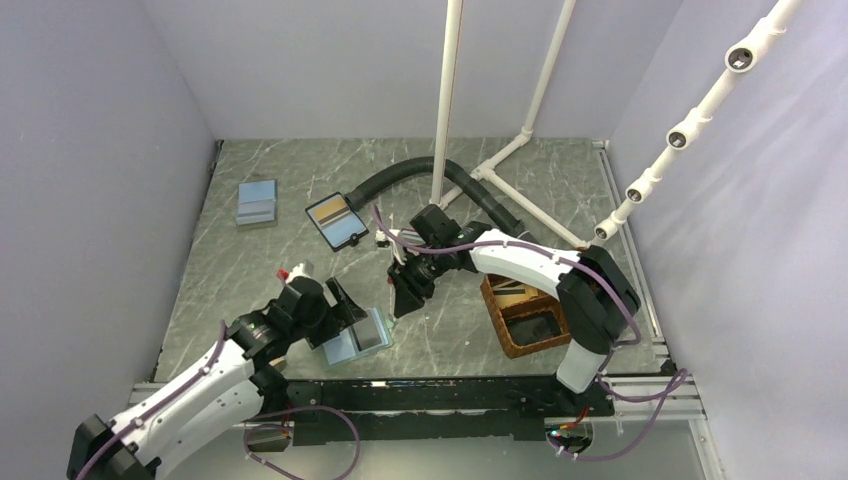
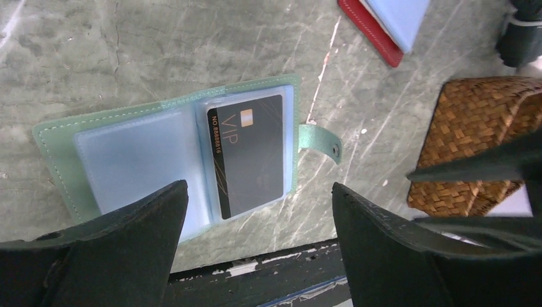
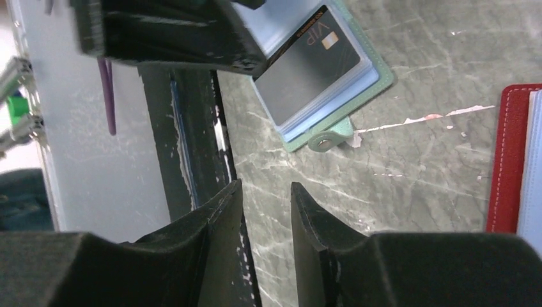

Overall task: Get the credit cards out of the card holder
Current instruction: Remove the credit card from the card holder.

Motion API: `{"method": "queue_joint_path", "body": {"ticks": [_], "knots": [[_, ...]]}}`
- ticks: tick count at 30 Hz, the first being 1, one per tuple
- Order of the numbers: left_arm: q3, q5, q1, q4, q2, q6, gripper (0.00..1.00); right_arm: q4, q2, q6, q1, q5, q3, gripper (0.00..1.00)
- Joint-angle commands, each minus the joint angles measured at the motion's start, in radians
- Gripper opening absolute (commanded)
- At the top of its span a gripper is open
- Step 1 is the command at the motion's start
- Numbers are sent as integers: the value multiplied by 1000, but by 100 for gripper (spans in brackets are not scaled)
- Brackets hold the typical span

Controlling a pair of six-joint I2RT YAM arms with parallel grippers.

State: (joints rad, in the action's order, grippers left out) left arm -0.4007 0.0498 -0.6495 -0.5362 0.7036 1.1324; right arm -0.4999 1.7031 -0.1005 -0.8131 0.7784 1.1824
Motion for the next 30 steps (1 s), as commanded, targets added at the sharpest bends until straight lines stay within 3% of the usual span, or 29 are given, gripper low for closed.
{"method": "queue_joint_path", "body": {"ticks": [1,4,8,16,30], "knots": [[39,14,2,-11,-115,64,88,93,59,172,-2,-23,27,35],[74,16,2,-8,-189,105,85,111,92,226,-3,-10,49,30],[106,8,3,9,-246,122,73,121,132,267,0,2,71,26],[134,-28,2,33,-215,135,55,122,202,298,-11,58,127,18],[144,-24,3,72,-126,126,47,83,349,300,-59,68,236,5]]}}
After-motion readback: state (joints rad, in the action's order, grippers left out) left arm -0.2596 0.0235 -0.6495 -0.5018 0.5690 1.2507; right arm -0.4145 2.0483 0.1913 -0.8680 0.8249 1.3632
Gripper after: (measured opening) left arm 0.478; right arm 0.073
